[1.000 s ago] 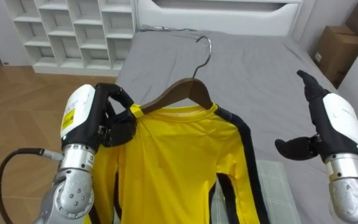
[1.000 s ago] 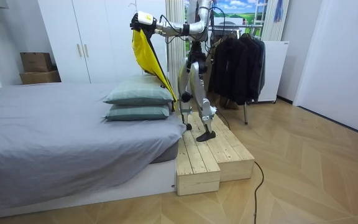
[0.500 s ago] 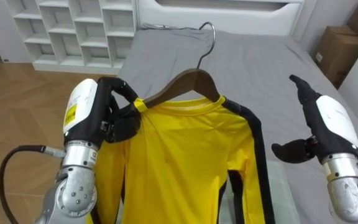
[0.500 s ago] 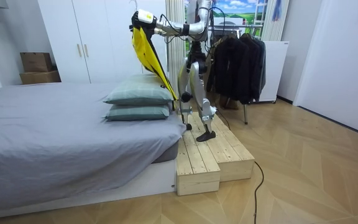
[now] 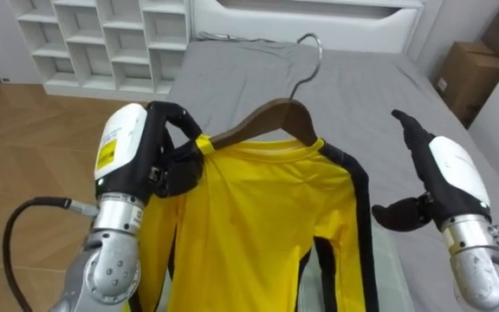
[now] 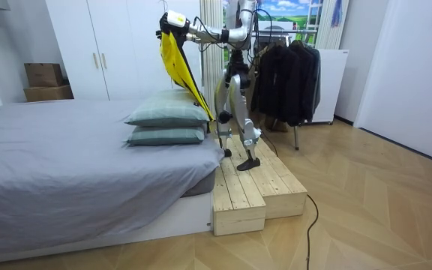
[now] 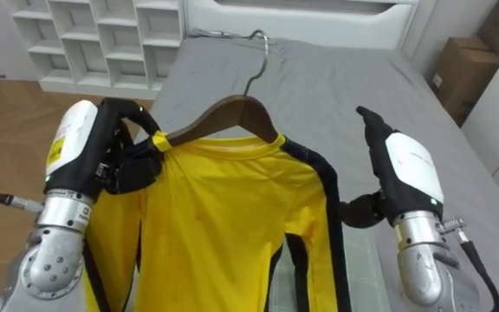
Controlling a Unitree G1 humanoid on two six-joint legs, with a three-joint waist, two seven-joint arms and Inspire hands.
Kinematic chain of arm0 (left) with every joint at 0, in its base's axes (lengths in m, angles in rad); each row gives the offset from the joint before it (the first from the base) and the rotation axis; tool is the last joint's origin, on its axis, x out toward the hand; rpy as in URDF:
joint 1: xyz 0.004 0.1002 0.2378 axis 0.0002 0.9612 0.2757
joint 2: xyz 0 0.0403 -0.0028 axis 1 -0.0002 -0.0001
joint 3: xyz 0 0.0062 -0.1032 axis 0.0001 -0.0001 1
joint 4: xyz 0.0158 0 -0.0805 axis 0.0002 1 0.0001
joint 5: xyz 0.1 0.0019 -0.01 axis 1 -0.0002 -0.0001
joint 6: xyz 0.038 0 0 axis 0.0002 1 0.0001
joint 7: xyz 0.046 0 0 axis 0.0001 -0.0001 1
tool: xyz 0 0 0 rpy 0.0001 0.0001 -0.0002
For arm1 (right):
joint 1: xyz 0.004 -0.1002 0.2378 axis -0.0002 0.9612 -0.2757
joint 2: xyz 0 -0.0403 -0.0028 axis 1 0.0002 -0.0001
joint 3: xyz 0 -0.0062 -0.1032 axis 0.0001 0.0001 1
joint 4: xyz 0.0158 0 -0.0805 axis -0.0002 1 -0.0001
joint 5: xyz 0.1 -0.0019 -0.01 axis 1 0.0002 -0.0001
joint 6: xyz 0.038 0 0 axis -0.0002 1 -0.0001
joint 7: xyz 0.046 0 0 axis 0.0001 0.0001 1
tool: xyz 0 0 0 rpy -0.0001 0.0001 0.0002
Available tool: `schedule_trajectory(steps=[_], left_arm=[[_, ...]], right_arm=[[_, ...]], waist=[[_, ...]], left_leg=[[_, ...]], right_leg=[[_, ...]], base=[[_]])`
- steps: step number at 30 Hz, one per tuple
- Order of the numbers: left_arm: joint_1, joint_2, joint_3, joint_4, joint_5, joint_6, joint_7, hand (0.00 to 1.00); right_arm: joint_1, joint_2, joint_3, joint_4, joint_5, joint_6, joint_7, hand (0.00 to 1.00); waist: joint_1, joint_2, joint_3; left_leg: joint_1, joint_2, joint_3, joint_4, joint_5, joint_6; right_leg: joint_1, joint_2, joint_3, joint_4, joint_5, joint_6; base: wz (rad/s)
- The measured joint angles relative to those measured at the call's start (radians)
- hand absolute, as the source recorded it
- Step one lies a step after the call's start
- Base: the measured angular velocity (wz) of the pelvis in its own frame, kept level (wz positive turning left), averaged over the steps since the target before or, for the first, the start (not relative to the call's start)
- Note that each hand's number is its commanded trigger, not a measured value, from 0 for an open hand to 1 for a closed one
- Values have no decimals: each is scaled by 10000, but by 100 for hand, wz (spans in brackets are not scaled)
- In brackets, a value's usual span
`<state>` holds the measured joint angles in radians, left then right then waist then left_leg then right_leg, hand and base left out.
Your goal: Hang clothes
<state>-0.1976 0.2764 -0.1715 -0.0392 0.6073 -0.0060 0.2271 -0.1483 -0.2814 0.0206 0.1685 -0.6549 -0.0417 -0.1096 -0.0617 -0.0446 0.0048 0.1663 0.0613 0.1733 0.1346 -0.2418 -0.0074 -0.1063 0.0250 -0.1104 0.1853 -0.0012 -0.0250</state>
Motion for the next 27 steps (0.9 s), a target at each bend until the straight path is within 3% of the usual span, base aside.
schedule_trajectory(steps=[10, 17, 21, 27], left_arm=[[-21, -2, -188, -919, 624, -16, -7, 100], [-20, 35, -215, -1473, 803, -155, -18, 100], [-19, 7, -339, -1595, 1061, -401, -18, 100], [-9, -44, -375, -1595, 1141, -431, -20, 100]], right_arm=[[-593, 2, 400, -59, -140, -97, 293, 0], [-637, 3, 394, -58, -120, -139, 579, 0], [-637, 6, 384, -59, -180, -138, 696, 0], [-637, 6, 384, -59, -271, -138, 698, 0]], waist=[[182, 31, 10], [177, 191, 96], [163, 237, 74], [164, 259, 55]], left_leg=[[-19, -11, -144, 5, 0, 0], [-30, -16, -150, -3, 0, 1], [-29, -14, -141, -2, 0, 0], [-25, -20, -126, 10, 0, 0]], right_leg=[[24, -42, -130, 0, -11, 17], [22, -40, -120, -8, -18, 28], [21, -35, -111, -5, -21, 30], [21, -35, -87, 4, -21, 29]], base=[[3], [0], [0], [0]])
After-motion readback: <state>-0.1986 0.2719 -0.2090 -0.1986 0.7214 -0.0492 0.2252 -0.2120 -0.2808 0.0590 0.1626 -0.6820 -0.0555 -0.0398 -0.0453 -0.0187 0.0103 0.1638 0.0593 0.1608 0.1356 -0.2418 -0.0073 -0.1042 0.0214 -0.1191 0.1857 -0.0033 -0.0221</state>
